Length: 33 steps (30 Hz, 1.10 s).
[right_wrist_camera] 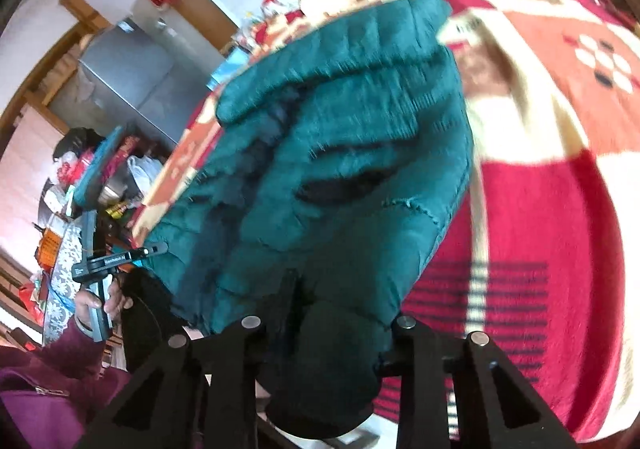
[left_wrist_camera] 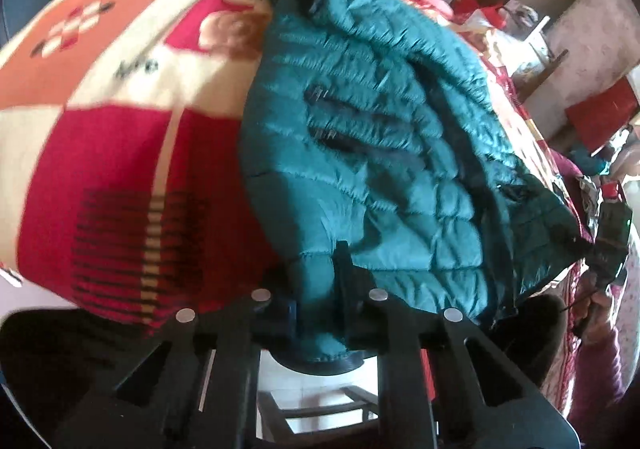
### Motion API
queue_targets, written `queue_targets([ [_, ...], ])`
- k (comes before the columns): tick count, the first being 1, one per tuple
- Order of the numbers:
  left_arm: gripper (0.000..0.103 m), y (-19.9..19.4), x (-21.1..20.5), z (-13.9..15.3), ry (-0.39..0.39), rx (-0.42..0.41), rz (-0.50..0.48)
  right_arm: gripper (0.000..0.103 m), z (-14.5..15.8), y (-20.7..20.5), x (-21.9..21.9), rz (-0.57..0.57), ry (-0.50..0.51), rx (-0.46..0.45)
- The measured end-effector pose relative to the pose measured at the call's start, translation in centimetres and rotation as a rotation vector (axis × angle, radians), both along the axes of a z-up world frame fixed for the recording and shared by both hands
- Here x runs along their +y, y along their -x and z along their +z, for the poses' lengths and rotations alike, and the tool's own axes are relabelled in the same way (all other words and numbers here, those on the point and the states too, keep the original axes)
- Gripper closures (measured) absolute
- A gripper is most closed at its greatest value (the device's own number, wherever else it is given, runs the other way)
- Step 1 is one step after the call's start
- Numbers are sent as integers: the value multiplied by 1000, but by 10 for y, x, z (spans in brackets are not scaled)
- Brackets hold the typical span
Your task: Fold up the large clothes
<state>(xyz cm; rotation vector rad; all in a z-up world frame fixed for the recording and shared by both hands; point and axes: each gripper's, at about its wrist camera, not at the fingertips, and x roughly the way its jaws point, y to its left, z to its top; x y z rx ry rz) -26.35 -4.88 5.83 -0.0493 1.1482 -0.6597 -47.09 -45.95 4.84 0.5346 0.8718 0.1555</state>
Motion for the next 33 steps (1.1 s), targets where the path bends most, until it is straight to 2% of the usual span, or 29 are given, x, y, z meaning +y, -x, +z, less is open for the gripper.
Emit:
queue_targets([
  [7, 90, -12, -7, 50, 49, -127, 10, 76, 39, -17, 1, 7, 52, -95],
  [16, 89, -52, -26, 93, 86, -244, 64, 76, 81, -53, -22, -84, 85, -178],
  [24, 89, -107, -49, 111, 100, -279, 142, 76, 109, -109, -49, -160, 125, -209],
  [33, 89, -173, -78, 105, 69, -254, 209, 77, 111, -188, -83, -233, 147, -173],
])
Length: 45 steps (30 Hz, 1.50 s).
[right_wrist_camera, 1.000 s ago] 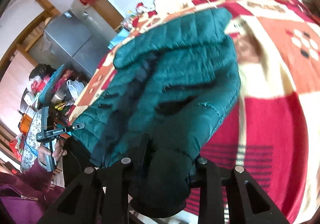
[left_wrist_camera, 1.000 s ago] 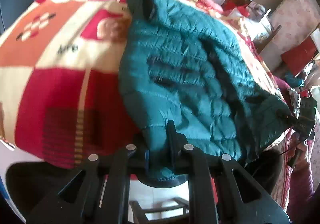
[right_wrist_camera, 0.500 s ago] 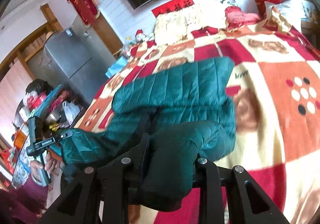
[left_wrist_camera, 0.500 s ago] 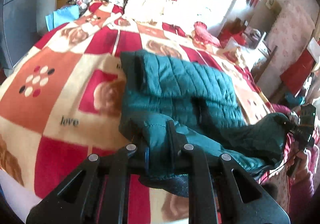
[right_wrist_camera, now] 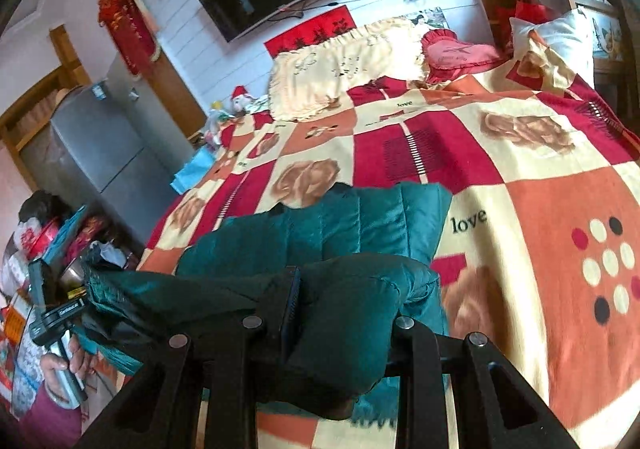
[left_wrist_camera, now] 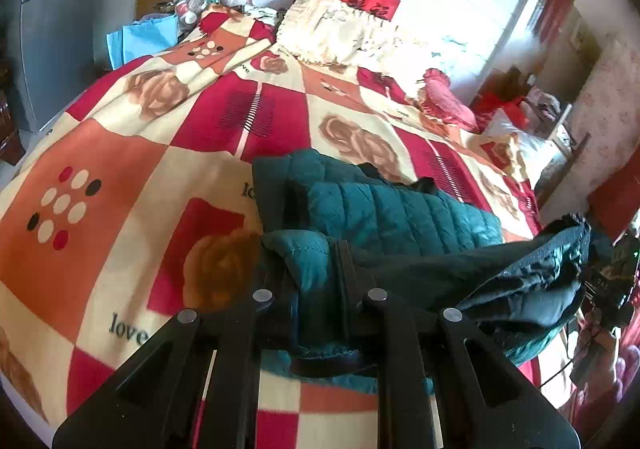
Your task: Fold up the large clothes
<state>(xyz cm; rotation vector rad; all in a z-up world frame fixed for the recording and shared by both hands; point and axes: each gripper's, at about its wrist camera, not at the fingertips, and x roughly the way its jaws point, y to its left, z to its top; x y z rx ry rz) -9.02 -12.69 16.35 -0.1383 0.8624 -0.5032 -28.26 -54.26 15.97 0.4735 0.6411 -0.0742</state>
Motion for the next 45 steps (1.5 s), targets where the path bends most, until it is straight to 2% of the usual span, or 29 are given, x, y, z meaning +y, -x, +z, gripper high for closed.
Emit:
queue_targets([
  [7, 89, -51, -15, -21, -32, 37, 53, 76, -8, -63, -19, -43, 17, 44],
  [15, 89, -101, -37, -57, -73, 78, 73, 77, -49, -128, -44, -75, -8, 121],
  [22, 89, -124, -51, -81, -90, 81, 65, 77, -98, -160, -70, -125, -147, 154],
  [25, 88, -129, -45, -83, -38, 108, 60, 74, -105, -161, -75, -126, -197, 137],
  [28, 84, -135, -32, -77, 50, 168, 37, 59, -100, -158, -81, -101, -253, 109],
  [30, 79, -136, -21, -68, 107, 204, 11, 39, -89, -150, -85, -98, -277, 75],
  [31, 76, -135, -19, -62, 115, 206, 3, 19, -81, -143, -86, -105, -285, 43],
  [32, 74, -132, -17, -57, 118, 199, -2, 11, -73, -137, -86, -113, -282, 16],
  [33, 69, -129, -16, -51, 117, 186, -6, 11, -62, -129, -85, -128, -263, -16],
  [35, 48, -116, -10, -34, 103, 109, 18, 11, -47, -118, -83, -133, -234, -36],
  [36, 34, -111, -6, -29, 104, 79, 32, 11, -42, -114, -80, -131, -226, -41],
  [37, 30, -102, -3, -20, 116, 30, 45, 11, -35, -108, -76, -126, -210, -56],
  [39, 30, -90, -5, -12, 117, -11, 39, 11, -26, -101, -63, -85, -174, -81],
  [41, 30, -79, -14, -8, 118, -40, 29, 11, -22, -107, -42, -23, -103, -45],
  [42, 30, -73, -24, -10, 112, -51, 16, 11, -21, -114, -25, 8, -36, -16],
  [45, 30, -72, -51, -26, 32, -51, 4, 11, -23, -138, 20, 97, 117, 33],
])
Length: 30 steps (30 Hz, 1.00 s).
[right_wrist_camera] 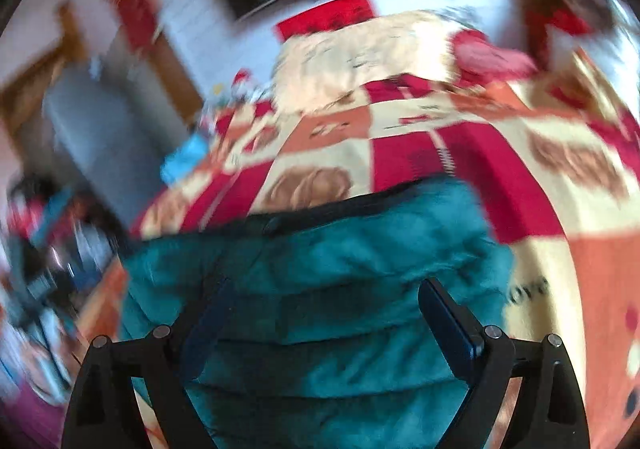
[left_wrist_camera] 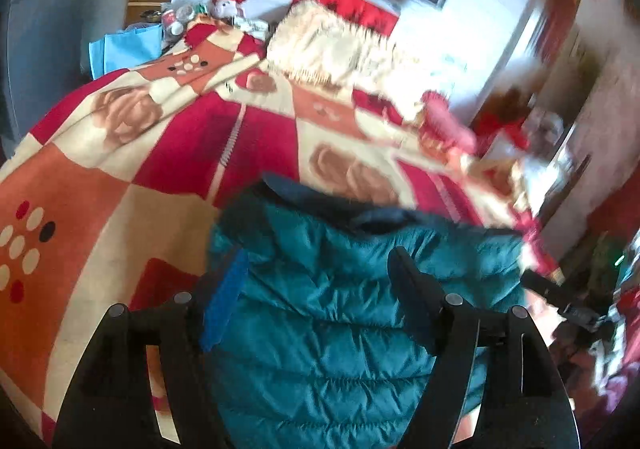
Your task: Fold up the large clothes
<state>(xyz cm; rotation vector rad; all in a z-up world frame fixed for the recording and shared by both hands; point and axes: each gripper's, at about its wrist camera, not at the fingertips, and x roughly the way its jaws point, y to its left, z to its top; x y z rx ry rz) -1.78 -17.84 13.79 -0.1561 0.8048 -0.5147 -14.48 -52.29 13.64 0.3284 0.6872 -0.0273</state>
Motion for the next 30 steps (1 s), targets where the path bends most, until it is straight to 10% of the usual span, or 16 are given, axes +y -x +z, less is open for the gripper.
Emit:
queue_targets([
  [11, 17, -59, -71, -77, -300, 73, 49, 10, -73, -107, 69, 31, 258, 194],
  [22, 10, -72, -80, -88, -305, 61, 17, 11, -70, -103, 29, -41, 117, 184],
  [25, 10, -71, -82, -88, -308, 52, 21, 11, -46, -80, 12, -121, 167, 102],
  [30, 8, -70, -83, -90, -305, 41, 22, 10, -69, -79, -23, -217, 279, 226],
])
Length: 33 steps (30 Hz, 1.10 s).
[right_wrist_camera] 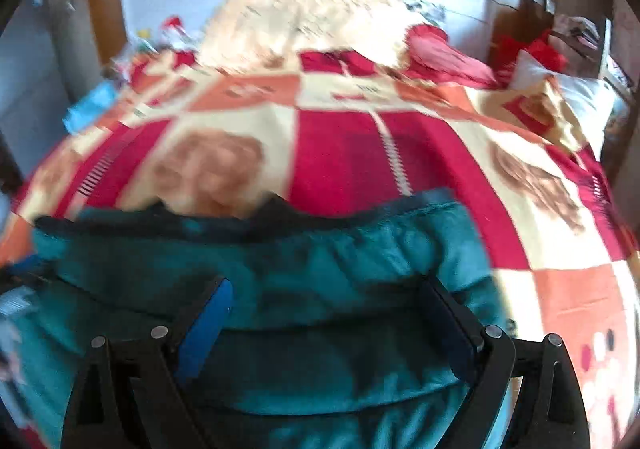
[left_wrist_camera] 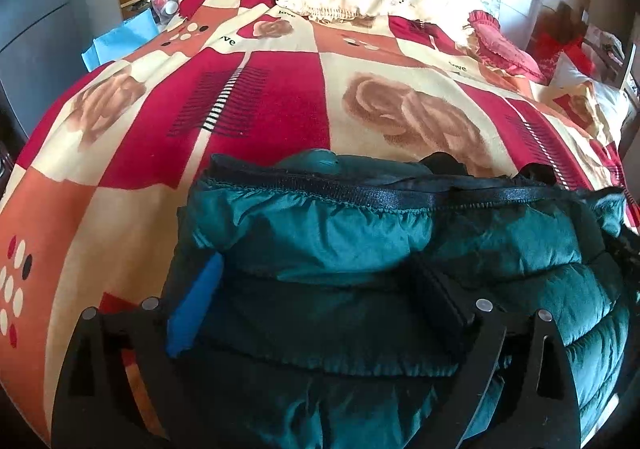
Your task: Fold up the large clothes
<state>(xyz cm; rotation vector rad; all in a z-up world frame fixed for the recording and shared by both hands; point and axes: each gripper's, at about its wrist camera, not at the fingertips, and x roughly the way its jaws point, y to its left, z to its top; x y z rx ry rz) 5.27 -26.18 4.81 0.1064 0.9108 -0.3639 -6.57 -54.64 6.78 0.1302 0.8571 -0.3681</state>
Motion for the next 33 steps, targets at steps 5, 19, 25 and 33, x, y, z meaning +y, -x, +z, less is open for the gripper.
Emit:
queue_targets([
  [5, 7, 0, -2, -1, -4, -13, 6, 7, -25, -1, -18, -35, -86, -22],
  [19, 7, 37, 40, 46, 69, -78, 24, 7, 33, 60, 14, 34, -153, -144],
  [25, 7, 73, 64, 54, 46, -129, -16, 7, 35, 97, 34, 51, -64, -150],
  [33, 7, 91, 76, 19, 3, -41, -11, 1, -19, 85, 25, -8, -74, 11],
])
